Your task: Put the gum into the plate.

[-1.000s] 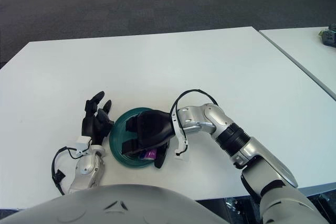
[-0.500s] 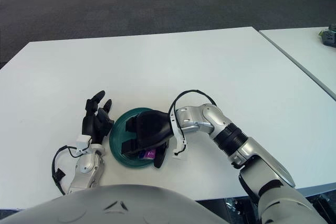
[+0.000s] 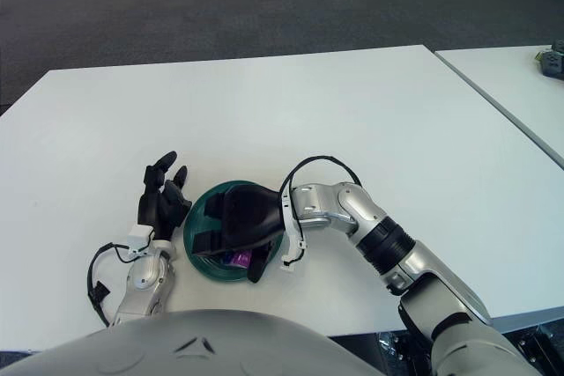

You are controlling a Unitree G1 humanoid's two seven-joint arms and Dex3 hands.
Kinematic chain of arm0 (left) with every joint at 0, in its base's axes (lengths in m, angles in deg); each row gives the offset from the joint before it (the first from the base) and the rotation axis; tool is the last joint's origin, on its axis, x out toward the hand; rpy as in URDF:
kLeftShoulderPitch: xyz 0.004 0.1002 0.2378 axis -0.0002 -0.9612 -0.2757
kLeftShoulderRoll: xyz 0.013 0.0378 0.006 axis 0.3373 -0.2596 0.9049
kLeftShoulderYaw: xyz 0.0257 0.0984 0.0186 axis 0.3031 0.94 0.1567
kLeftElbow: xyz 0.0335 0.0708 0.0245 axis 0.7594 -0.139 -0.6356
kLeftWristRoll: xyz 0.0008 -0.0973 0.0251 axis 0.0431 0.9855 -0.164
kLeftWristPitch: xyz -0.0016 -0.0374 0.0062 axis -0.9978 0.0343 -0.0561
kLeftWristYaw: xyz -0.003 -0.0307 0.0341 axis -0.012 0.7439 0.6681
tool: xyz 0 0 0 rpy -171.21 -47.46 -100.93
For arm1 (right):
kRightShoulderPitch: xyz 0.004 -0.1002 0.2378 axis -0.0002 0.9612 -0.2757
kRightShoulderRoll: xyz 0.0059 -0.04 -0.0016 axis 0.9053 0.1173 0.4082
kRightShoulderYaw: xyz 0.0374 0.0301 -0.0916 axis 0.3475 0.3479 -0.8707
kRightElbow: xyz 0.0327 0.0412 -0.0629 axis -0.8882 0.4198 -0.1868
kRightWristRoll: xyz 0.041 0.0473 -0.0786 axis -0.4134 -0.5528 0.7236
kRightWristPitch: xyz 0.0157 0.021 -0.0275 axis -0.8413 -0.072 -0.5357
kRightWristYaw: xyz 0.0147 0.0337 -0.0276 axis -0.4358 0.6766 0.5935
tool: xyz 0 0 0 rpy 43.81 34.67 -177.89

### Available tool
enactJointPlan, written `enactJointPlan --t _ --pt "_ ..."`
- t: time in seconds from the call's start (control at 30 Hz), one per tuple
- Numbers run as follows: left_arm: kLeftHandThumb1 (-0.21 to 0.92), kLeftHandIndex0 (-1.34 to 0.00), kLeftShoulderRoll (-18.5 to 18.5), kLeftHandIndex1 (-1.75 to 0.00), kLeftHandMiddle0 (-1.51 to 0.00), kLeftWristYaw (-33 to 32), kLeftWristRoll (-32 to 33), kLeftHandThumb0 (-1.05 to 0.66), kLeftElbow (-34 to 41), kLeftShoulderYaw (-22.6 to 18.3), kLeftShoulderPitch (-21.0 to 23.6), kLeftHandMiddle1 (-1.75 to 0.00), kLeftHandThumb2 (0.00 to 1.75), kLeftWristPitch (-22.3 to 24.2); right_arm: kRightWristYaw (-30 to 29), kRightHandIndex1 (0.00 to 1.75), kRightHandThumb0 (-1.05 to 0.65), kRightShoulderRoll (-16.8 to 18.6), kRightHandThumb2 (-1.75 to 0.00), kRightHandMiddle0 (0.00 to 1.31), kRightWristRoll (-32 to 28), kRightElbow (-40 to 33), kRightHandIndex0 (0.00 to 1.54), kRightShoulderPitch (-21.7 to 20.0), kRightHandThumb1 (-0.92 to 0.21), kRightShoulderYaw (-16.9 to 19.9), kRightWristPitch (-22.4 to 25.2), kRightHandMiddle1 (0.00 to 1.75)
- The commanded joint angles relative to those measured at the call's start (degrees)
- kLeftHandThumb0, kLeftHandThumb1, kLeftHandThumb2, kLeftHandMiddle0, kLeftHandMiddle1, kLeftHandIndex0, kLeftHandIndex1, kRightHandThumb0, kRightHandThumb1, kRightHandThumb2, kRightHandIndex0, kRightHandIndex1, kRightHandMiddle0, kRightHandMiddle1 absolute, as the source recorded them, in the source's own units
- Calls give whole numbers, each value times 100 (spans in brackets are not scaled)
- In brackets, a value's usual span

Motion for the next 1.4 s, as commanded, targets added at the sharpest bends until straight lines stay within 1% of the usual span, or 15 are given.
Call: enactJointPlan --t 0.0,0.2,0.4,0.57,0.67,0.7,0.73,0.83,0.87,0.9,0.93,1.03,1.1,1.23,1.37 --pt "92 -13 -286 -90 -48 51 127 -97 -103 -74 51 0 108 208 -61 175 -77 -39 -66 15 -111 -100 70 -136 -92 154 -48 164" --pt "92 -11 -284 -89 -46 159 260 -96 -109 -83 50 0 106 171 98 175 -82 -35 -72 15 -259 -92 70 -210 -92 137 -47 158" --pt "92 -10 -291 -89 -47 205 288 -96 -124 -106 64 -1 106 146 284 175 -85 -31 -73 15 -456 -21 70 -251 -92 89 13 156" --pt "92 -10 -267 -90 -48 230 265 -95 -122 -114 65 -1 106 133 435 175 -87 -24 -75 11 -602 15 68 -267 -92 53 46 148" --pt "92 -10 -229 -89 -47 250 219 -96 -85 -101 42 -1 107 140 563 175 -88 -41 -78 9 -680 39 56 -296 -92 25 67 141" --pt "92 -10 -223 -89 -47 255 214 -96 -68 -99 32 -1 107 146 602 164 -89 -43 -80 7 -692 30 46 -299 -92 20 79 136" --pt "92 -10 -217 -89 -47 265 212 -96 -50 -95 21 0 108 157 666 160 -89 -57 -81 6 -681 14 43 -312 -92 11 97 134" --pt "92 -9 -211 -89 -46 283 205 -96 -25 -95 4 0 108 160 778 91 -92 -79 -88 1 -636 29 39 -351 -92 8 112 106" --pt "92 -9 -209 -89 -46 289 200 -96 -30 -97 5 0 108 157 831 80 -92 -90 -89 1 -641 69 40 -382 -92 -3 117 102" --pt "92 -8 -208 -89 -46 294 195 -97 -20 -95 -6 0 108 157 880 60 -93 -101 -91 1 -655 81 41 -398 -92 -10 125 93" --pt "92 -8 -203 -89 -46 307 196 -97 -12 -95 -12 0 108 162 987 45 -93 -123 -92 0 -720 106 42 -425 -92 -41 154 87" --pt "92 -6 -197 -88 -45 339 210 -97 -11 -108 -15 0 108 165 1278 21 -95 -175 -94 0 -946 163 39 -477 -92 -123 247 71" --pt "92 -6 -200 -88 -45 357 223 -97 -7 -118 -26 0 108 162 1466 13 -96 -210 -95 0 -1091 144 37 -492 -92 -171 324 65" --pt "92 -7 -225 -89 -46 364 240 -98 17 -140 -57 -1 108 162 1864 4 -99 -315 -96 0 -1391 88 31 -529 -92 -248 478 52" --pt "92 -8 -224 -89 -47 392 272 -97 91 -156 -130 -1 108 198 2226 1 -102 -395 -96 0 -1671 32 26 -575 -92 -316 609 42"
